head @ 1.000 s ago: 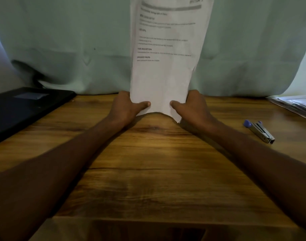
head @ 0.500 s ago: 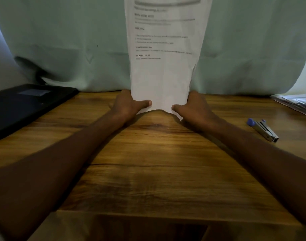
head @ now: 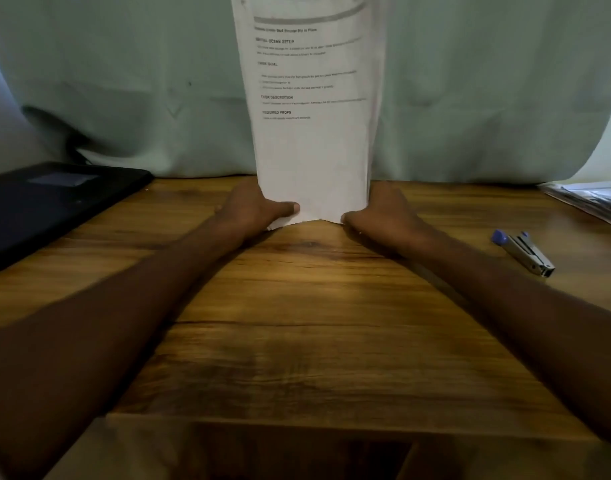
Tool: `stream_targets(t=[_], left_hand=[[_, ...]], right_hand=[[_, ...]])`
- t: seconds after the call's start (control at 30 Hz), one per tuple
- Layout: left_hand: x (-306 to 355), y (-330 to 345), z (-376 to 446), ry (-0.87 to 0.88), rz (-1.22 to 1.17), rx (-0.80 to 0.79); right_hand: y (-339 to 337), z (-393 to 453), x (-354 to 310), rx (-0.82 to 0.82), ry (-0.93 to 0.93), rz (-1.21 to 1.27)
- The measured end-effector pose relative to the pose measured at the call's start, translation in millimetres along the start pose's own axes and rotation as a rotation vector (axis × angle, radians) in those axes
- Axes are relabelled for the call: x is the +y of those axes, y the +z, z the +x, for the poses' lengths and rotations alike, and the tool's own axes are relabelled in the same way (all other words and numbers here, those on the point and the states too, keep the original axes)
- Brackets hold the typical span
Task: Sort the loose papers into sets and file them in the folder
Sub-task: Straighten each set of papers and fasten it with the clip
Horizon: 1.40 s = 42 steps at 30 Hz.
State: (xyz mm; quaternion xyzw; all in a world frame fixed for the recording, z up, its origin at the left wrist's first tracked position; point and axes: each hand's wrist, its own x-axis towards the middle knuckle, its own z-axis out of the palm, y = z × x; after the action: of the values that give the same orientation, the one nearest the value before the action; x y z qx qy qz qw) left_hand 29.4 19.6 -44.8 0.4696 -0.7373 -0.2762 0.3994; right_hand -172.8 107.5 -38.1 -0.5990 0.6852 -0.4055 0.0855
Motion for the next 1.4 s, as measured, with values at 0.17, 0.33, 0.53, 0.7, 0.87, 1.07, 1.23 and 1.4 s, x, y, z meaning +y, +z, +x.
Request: stream_targets(t=[0.17, 0.33, 0.53, 0.7, 0.87, 1.07, 1.23, 1.4], left_hand=[[0, -7, 5, 0.036, 0.055, -0.037], [4, -37, 12, 0.067, 0.191, -0.227], [0, -62, 12, 0.058, 0.221, -0.386], [1, -66, 11, -0.087, -0.281, -0.256], [13, -41, 7, -0.162, -0.915, -0.238], [30, -8, -5, -0.091, -1.023, -0.277], [21, -41, 6, 0.102, -0.714, -0.213], [8, -63, 9, 0.138, -0.639, -0.102]], right_hand=[[-4, 1, 0, -0.060, 0.057, 0.206], [-27, 15, -6, 0.048, 0.113, 0.712], [-40, 18, 2, 0.065, 0.165, 0.954], [-35, 20, 5, 0.076, 0.336, 1.278], [-27, 15, 2, 0.092, 0.411, 1.467], [-15, 14, -1, 0.129, 0.406, 1.527], [-24, 21, 4, 0.162, 0.310, 1.346], [-42, 24, 13, 0.196, 0.169, 1.082]])
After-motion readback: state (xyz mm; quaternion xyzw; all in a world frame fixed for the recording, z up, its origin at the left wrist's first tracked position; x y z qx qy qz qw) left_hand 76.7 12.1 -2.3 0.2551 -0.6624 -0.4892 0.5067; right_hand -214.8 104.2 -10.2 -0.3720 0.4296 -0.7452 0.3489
